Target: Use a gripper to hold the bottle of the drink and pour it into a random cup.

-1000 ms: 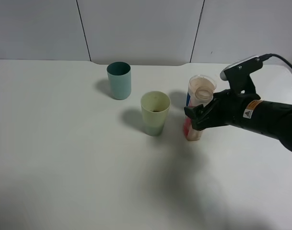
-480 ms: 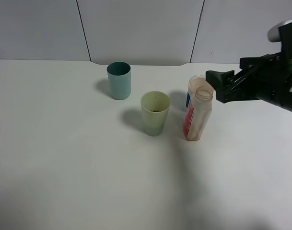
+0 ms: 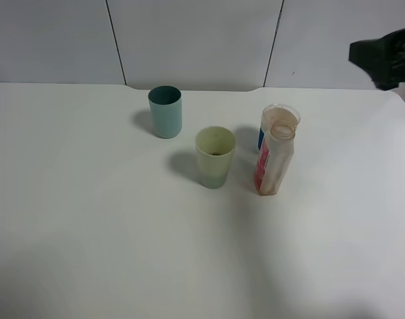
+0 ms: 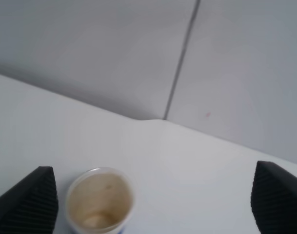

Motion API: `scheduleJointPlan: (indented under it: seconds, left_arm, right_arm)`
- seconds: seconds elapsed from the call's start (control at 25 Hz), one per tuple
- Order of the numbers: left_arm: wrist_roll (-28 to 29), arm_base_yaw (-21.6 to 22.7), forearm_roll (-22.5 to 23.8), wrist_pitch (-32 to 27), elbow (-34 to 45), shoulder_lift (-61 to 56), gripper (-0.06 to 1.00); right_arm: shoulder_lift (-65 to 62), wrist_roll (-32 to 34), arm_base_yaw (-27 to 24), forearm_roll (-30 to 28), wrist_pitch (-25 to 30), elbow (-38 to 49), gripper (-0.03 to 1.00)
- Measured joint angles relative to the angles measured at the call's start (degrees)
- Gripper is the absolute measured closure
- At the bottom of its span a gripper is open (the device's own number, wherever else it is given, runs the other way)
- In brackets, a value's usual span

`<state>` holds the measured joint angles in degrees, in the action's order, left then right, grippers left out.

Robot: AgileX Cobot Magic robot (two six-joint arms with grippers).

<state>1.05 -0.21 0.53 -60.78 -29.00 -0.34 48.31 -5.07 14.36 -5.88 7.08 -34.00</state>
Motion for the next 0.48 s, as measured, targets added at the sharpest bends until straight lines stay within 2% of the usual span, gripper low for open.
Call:
scheduleJointPlan:
  seconds: [0.2, 0.4, 0.48]
  left_arm:
    - [0.0, 0.0, 0.0, 0.0, 0.0, 0.0, 0.02]
    - [0.0, 0.0, 0.0, 0.0, 0.0, 0.0, 0.02]
    - [0.0, 0.0, 0.0, 0.0, 0.0, 0.0, 0.02]
  right_arm:
    - [-8.8, 2.8, -6.1, -2.9, 8.2, -2.3, 0.19]
    - [-20.0, 3.0, -16.9, -2.4, 15.5, -2.4, 0.19]
    - [-24.0, 3.0, -18.5, -1.6, 17.8, -2.4, 0.19]
